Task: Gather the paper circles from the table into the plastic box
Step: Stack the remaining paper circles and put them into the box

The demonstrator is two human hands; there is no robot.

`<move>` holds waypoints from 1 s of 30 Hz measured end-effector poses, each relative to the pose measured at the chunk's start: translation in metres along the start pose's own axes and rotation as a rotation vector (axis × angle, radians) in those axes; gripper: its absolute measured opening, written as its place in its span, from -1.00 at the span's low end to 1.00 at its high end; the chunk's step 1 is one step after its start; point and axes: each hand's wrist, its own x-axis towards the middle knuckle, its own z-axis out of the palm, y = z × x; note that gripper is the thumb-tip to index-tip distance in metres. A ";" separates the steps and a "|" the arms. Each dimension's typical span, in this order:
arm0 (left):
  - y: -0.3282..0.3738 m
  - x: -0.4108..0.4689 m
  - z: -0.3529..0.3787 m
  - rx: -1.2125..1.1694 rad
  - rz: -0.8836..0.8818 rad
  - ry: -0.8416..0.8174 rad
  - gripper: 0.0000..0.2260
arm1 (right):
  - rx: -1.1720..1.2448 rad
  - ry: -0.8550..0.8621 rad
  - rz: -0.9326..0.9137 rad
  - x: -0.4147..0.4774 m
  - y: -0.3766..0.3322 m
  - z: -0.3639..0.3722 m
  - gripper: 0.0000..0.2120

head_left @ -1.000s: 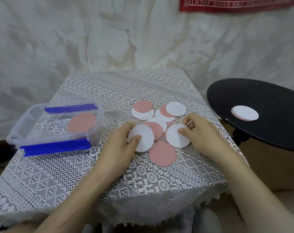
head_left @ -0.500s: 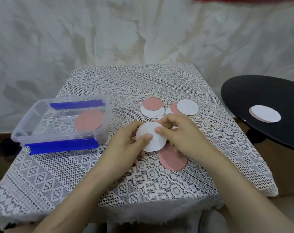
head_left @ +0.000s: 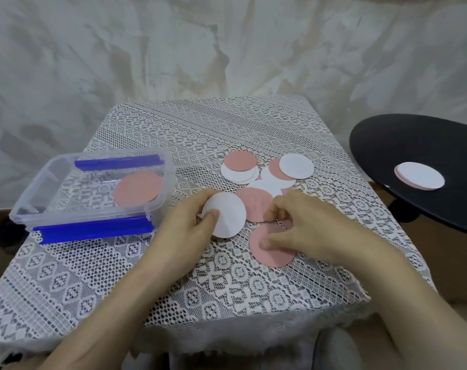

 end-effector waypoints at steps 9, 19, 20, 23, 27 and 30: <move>0.000 -0.008 0.007 -0.019 0.032 0.018 -0.60 | 0.263 0.055 -0.006 -0.005 0.007 0.007 -0.79; 0.010 -0.027 -0.001 -0.104 0.098 -0.096 -0.65 | 0.527 0.167 -0.106 -0.009 -0.012 0.021 -0.87; 0.009 -0.029 -0.002 -0.084 0.114 -0.096 -0.63 | 0.477 0.187 -0.137 -0.009 -0.017 0.026 -0.91; 0.000 -0.031 -0.007 0.104 0.173 -0.005 -0.63 | 0.340 0.211 -0.229 -0.010 -0.024 0.033 -0.87; -0.009 -0.034 -0.014 0.282 0.218 0.049 -0.75 | 0.186 0.197 -0.268 -0.010 -0.030 0.035 -0.88; -0.012 -0.036 -0.016 0.303 0.213 0.030 -0.78 | 0.103 0.175 -0.282 -0.008 -0.033 0.040 -0.80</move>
